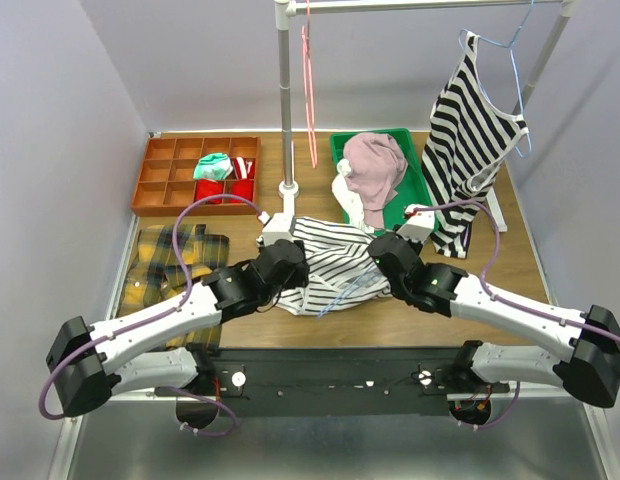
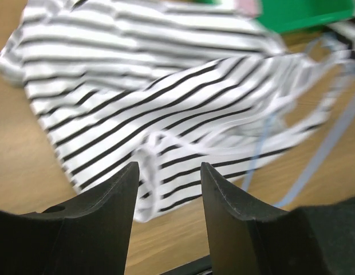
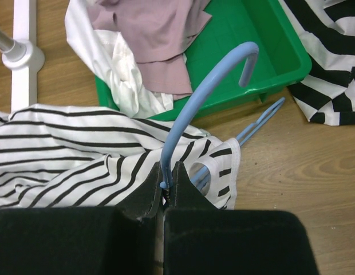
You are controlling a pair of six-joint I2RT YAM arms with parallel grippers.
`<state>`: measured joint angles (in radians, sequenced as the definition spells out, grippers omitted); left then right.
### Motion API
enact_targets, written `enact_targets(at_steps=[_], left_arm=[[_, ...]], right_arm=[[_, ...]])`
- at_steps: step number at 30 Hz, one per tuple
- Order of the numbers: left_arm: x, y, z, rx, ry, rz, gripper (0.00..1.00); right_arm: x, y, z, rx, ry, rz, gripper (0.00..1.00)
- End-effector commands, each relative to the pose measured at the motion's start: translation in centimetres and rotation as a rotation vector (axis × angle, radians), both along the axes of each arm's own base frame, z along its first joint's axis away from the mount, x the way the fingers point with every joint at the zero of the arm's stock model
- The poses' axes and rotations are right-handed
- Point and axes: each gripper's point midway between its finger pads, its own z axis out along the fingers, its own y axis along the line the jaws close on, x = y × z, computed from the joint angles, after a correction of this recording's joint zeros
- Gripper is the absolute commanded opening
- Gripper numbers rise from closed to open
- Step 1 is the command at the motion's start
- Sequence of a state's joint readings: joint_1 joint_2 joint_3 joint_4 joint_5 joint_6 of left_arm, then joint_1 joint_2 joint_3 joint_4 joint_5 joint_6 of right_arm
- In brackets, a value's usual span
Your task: Place the tank top on the hanger
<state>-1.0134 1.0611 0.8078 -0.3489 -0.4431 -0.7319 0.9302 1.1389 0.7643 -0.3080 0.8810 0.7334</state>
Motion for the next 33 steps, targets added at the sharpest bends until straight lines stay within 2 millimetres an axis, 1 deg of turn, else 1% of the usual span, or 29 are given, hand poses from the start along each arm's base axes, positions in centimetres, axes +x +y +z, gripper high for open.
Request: enact_targets(at_steps=[1,4,6,8,10,11,12,13,14,15,16,18,19,20,22,27,33], left_arm=[[-0.4,3.0,-5.5,0.036,0.174,0.173,0.56],[-0.3,3.2,-6.5,0.021,0.217,0.244,0.56],[-0.1,2.3,-6.5,-0.037,0.229,0.241,0.57],[0.2,1.8,-6.5,-0.080,0.232,0.254,0.56],[0.5,1.8,-7.0,-0.108,0.255,0.295,0.57],[0.8,1.4,-6.8,-0.140,0.249,0.299,0.56],[0.9,1.2,-6.9,-0.166,0.256,0.311,0.55],[0.9,1.4,-7.4,-0.172,0.263,0.325,0.54],[1.5,1.1,-7.1,-0.207,0.252,0.328,0.54],[1.6,1.1,-7.2,-0.218,0.254,0.331,0.52],[1.7,1.2,-7.7,-0.224,0.267,0.346,0.52],[2.1,1.2,-8.0,-0.247,0.281,0.362,0.51],[2.0,1.3,-8.6,-0.248,0.292,0.365,0.51],[2.1,0.9,-8.6,-0.280,0.303,0.368,0.50],[2.1,1.1,-9.3,-0.293,0.320,0.381,0.50],[2.3,0.2,-9.5,-0.357,0.344,0.378,0.50],[2.2,-0.7,-10.5,-0.382,0.378,0.369,0.48]], right_arm=[[-0.1,-0.9,-0.9,0.028,0.014,-0.103,0.01],[0.0,-1.0,-0.9,0.023,0.015,-0.123,0.01],[0.0,-0.9,-0.8,0.029,0.015,-0.122,0.01],[0.0,-0.8,-0.8,0.034,0.013,-0.123,0.01],[0.0,-0.9,-0.8,0.033,0.012,-0.128,0.01],[-0.1,-1.1,-0.8,0.033,0.014,-0.132,0.01],[-0.1,-1.2,-0.8,0.034,0.011,-0.135,0.01],[-0.1,-1.3,-0.8,0.036,0.008,-0.138,0.01],[-0.2,-1.4,-0.7,0.041,0.005,-0.143,0.01],[-0.1,-1.4,-0.6,0.045,0.004,-0.145,0.01],[-0.2,-1.4,-0.6,0.044,0.003,-0.144,0.01],[-0.2,-1.4,-0.6,0.045,0.004,-0.148,0.01],[-0.1,-1.5,-0.7,0.044,0.004,-0.152,0.01],[-0.1,-1.5,-0.6,0.044,0.002,-0.157,0.01],[-0.1,-1.5,-0.7,0.041,0.005,-0.159,0.01],[-0.1,-1.4,-1.0,0.044,0.009,-0.159,0.01],[0.0,-1.4,-1.1,0.038,0.012,-0.161,0.01]])
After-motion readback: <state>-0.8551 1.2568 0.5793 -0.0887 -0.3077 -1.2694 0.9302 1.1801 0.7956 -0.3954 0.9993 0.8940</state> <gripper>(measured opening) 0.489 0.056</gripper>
